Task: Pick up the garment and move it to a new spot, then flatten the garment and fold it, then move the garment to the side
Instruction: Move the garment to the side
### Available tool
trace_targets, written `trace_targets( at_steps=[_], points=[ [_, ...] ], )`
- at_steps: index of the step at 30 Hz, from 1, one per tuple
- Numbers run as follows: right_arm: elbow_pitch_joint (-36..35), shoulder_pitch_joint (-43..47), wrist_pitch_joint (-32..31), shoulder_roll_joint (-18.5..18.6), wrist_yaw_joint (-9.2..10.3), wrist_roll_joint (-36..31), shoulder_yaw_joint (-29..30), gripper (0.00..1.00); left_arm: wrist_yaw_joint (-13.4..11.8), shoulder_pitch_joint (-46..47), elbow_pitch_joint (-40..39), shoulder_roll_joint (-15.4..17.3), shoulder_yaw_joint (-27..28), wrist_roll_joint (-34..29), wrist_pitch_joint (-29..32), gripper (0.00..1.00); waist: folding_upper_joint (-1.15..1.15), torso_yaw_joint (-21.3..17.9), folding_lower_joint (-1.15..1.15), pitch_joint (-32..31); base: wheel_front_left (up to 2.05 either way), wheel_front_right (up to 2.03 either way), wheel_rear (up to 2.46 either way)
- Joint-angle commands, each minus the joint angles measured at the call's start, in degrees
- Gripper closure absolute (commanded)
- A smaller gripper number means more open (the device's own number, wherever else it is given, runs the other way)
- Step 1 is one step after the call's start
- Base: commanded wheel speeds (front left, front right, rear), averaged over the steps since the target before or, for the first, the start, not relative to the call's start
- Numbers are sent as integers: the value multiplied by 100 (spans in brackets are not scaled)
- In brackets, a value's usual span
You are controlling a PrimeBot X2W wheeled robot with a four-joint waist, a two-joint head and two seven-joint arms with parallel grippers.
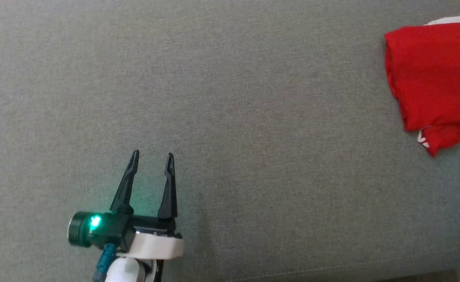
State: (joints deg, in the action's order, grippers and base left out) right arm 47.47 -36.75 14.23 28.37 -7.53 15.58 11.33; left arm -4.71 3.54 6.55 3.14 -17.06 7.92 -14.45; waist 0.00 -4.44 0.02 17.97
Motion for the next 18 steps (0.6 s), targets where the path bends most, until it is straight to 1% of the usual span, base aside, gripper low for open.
trace_targets(
  at_steps=[1, 4, 7, 11, 12, 13, 15, 18],
  points=[
    [-487, 156, 76, -90, 4, -297, 52, 0, -28, 130, -218, -26, 221, -48, -55, 0, 0, -34, -2, -93, 0, 0, 0],
    [-944, 598, 76, -616, 4, -654, 128, 0, -99, 107, -222, -26, 242, -52, -55, 0, 0, -8, -2, -374, 0, 0, 0],
    [-1349, 1168, 76, -1190, 4, -869, -15, 0, -187, 38, -152, -26, 218, 9, -55, 0, 0, 64, -2, -758, 0, 0, 0],
    [-1905, 2064, 76, -1745, 4, -834, -634, 0, -272, -96, 38, -26, 134, 135, -55, 0, 0, 216, -2, -1310, 0, 0, 0],
    [-2100, 2311, 76, -1855, 4, -776, -842, 0, -282, -147, 86, -26, 115, 195, -55, 0, 0, 256, -2, -1451, 0, 0, 0],
    [-2100, 2311, 76, -1855, 4, -776, -842, 0, -282, -147, 86, -26, 115, 195, -55, 0, 0, 256, -2, -1451, 0, 0, 0],
    [-2461, 2808, 76, -1985, 4, -625, -1178, 0, -270, -254, 196, -26, 74, 287, -55, 0, 0, 338, -2, -1718, 0, 0, 0],
    [-3068, 3435, 76, -2053, 4, -422, -1577, 0, -328, -369, 229, -26, 112, 307, -55, 0, 0, 451, -2, -1927, 0, 0, 0]
  ],
)
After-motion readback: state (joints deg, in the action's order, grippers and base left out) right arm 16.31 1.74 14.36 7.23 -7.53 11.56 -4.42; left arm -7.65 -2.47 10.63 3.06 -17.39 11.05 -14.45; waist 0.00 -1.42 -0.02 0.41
